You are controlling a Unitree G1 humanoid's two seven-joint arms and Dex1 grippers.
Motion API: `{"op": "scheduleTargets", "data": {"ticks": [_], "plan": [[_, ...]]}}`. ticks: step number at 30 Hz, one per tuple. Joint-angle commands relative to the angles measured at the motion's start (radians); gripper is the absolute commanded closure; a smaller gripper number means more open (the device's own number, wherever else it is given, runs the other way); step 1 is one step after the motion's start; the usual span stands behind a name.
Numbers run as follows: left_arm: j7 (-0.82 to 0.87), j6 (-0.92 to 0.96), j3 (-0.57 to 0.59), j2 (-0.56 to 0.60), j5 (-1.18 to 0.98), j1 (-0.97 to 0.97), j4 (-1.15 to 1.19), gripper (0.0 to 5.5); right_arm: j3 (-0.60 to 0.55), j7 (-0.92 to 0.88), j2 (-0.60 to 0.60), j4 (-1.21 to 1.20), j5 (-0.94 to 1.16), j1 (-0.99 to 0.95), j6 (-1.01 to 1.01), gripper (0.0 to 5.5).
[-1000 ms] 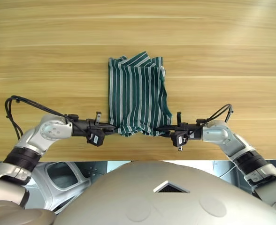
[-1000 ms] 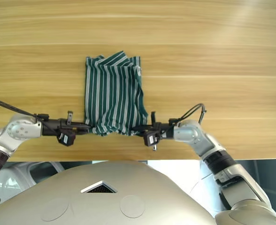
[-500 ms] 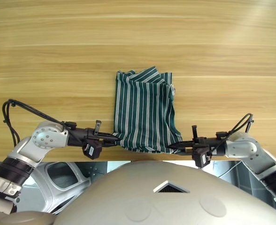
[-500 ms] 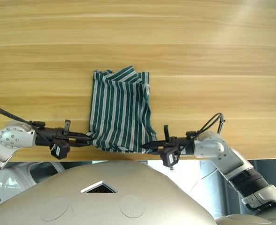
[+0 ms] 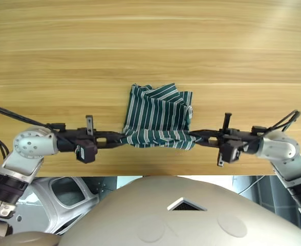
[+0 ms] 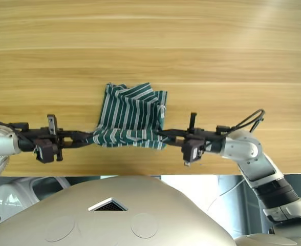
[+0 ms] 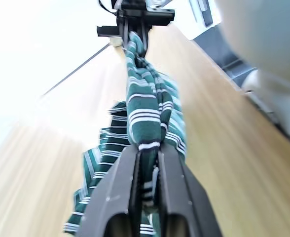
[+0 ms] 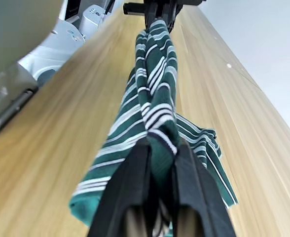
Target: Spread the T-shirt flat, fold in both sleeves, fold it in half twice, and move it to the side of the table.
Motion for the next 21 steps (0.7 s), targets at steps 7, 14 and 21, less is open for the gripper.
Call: {"op": "scheduleTargets", "data": {"ticks": [7,14,21], "plan": [[0.076,0.172,0.059,-0.27,0.069,-0.349,0.256,5.24,-0.057,-0.166,0.166,0.191,-0.223,-0.194,0.158,5.3],[0.108,0.175,0.046,-0.505,0.203,-0.668,0.752,5.24,-0.044,-0.309,0.276,0.361,-0.387,-0.325,0.255,5.3],[0.485,0.244,-0.051,-0.679,0.532,-0.931,1.304,5.24,0.0,-0.375,0.378,0.507,-0.457,-0.403,0.327,5.3]]}}
